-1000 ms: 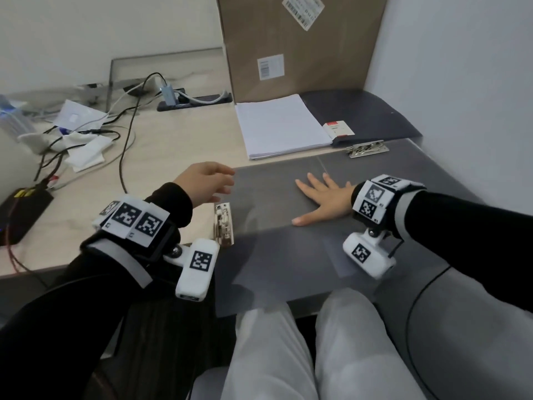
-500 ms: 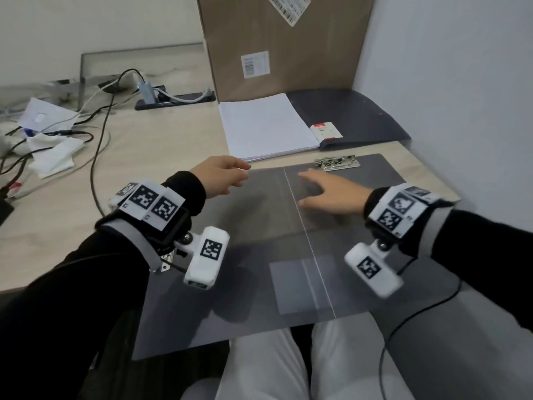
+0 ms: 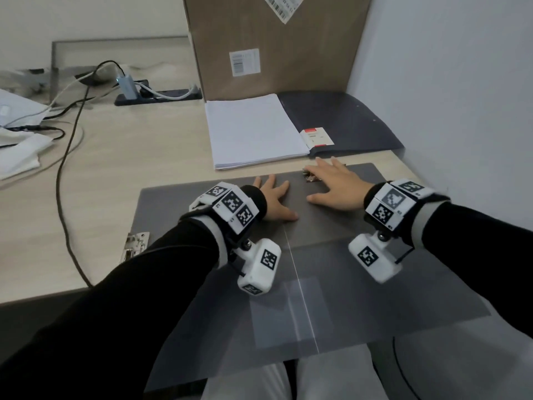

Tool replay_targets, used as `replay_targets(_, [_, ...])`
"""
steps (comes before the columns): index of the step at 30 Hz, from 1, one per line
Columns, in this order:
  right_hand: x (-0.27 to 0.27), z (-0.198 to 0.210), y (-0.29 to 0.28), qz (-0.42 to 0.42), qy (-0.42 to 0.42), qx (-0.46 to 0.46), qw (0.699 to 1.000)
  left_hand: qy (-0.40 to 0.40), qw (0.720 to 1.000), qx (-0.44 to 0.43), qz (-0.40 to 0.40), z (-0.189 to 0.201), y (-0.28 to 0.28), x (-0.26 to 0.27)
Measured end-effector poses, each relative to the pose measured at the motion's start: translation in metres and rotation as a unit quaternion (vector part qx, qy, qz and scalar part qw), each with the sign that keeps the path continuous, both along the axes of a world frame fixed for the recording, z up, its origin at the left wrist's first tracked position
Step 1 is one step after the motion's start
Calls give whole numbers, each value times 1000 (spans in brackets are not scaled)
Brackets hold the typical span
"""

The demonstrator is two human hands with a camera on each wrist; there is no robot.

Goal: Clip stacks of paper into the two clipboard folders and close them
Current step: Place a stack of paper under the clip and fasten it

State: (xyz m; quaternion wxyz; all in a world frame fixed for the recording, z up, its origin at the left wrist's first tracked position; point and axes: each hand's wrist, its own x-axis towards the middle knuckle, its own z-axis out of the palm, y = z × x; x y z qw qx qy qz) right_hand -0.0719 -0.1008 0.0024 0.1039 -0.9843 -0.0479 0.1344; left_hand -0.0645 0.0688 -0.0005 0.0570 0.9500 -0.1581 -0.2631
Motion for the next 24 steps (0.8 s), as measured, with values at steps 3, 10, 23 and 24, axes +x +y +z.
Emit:
replay_targets(3, [6,1,8,9,-5,-19,1000,5,1000,-7,-10,-2,10,-2])
replay_targets(10, [13,-12,4,18,2,17,1000,0,999,-1,-32,-7,13,2])
replay_targets(23, [14,-26,6,9,-27,70,997,2,1000,-4,-27,-8,13,3])
replay_targets(24, [14,-26,6,11,-25,68,997,2,1000,-4,-27,-8,13,3])
